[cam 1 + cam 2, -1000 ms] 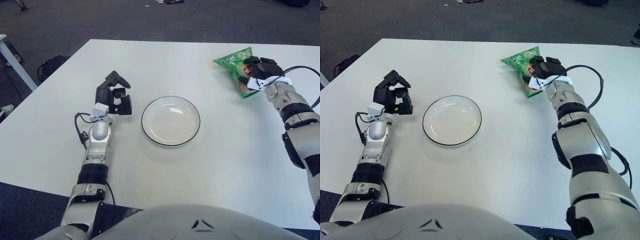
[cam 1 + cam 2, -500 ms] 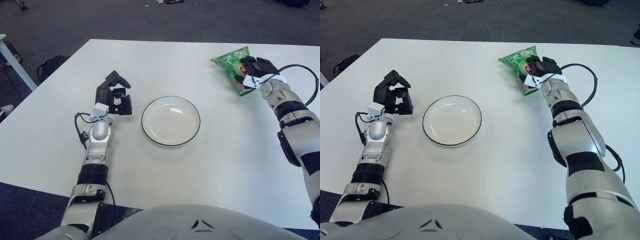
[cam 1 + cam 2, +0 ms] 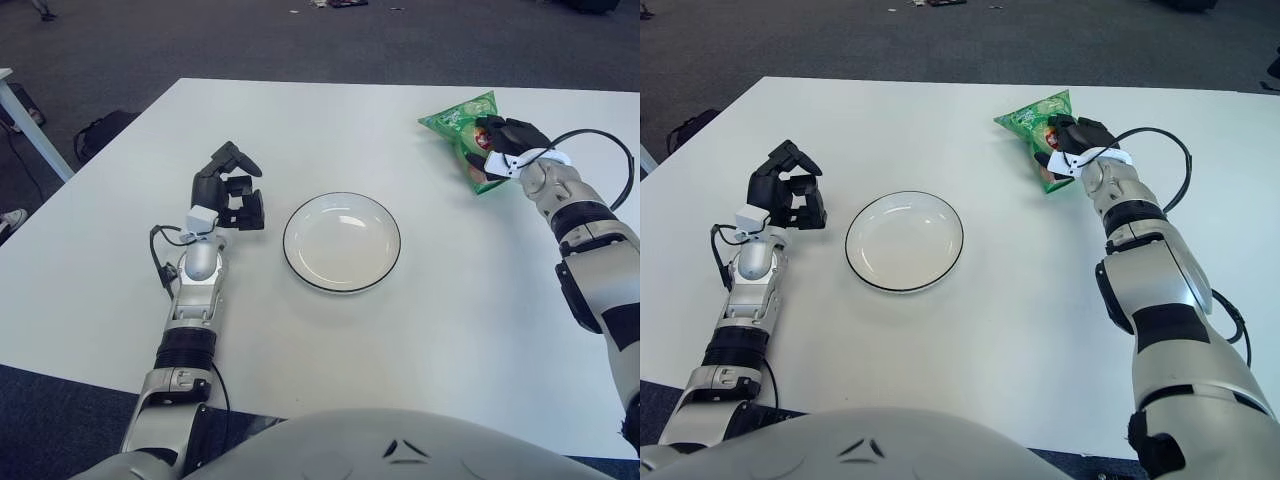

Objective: Put the snack into the plate.

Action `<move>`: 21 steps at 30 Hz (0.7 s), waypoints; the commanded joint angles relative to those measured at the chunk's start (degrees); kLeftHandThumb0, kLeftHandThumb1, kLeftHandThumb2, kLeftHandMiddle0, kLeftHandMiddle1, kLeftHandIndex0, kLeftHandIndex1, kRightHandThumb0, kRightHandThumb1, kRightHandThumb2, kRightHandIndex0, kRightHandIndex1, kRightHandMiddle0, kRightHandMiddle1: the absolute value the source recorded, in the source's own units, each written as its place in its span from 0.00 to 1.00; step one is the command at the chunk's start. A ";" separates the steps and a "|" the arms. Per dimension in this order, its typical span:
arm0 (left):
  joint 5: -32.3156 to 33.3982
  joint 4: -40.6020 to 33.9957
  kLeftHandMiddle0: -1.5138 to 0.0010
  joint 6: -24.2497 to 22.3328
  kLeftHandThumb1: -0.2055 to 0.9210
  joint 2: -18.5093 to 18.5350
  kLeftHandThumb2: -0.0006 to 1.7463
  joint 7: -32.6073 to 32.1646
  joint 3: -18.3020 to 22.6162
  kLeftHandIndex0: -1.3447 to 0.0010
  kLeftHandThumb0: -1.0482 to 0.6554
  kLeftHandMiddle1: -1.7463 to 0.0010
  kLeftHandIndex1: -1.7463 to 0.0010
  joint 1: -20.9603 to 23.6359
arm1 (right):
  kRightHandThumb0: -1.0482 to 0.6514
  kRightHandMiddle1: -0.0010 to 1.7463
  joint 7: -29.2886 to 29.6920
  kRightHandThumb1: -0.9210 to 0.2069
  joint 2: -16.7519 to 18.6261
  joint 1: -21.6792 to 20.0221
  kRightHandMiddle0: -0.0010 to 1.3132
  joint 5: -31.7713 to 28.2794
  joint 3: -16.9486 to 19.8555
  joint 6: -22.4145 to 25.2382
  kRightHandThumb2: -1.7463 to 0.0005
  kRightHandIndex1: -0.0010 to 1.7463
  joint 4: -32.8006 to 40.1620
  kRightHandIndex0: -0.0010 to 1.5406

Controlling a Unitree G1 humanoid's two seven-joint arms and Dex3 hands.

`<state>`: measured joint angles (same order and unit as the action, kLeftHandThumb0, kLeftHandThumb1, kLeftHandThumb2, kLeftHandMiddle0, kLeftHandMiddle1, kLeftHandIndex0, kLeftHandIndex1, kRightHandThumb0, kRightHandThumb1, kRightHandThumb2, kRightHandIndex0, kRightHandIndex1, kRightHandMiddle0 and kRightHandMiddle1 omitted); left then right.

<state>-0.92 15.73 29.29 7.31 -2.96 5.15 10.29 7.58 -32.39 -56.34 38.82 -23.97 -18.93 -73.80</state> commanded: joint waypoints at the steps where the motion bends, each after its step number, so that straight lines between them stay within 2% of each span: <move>1: -0.04 4.45 0.05 -0.82 0.32 -3.12 0.87 -0.25 -0.93 0.44 0.29 0.00 0.00 -9.27 | 0.05 0.17 -1.60 0.00 -1.83 2.68 0.00 -0.62 -0.23 -2.71 0.44 0.00 1.26 0.00; 7: 0.09 4.62 0.05 -0.50 0.32 -3.03 0.87 -0.30 -0.85 0.44 0.29 0.00 0.00 -8.99 | 0.06 0.18 -4.04 0.00 -4.33 4.52 0.00 -1.15 0.14 -5.79 0.44 0.00 3.14 0.01; 12: -0.66 4.84 0.06 0.12 0.31 -2.82 0.88 -0.68 -1.01 0.43 0.28 0.00 0.00 -8.76 | 0.07 0.19 -7.96 0.00 -7.85 6.55 0.00 -1.57 0.26 -10.03 0.44 0.01 8.25 0.01; 21: -2.28 4.95 0.05 -0.13 0.31 -2.26 0.88 -1.10 -1.14 0.43 0.28 0.00 0.00 -8.54 | 0.08 0.23 -12.88 0.00 -11.69 9.93 0.00 -2.76 0.96 -12.12 0.46 0.02 17.15 0.03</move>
<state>-2.62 15.68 29.25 7.36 -3.18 4.75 10.26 -3.03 -42.71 -48.41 37.15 -23.69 -30.05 -60.52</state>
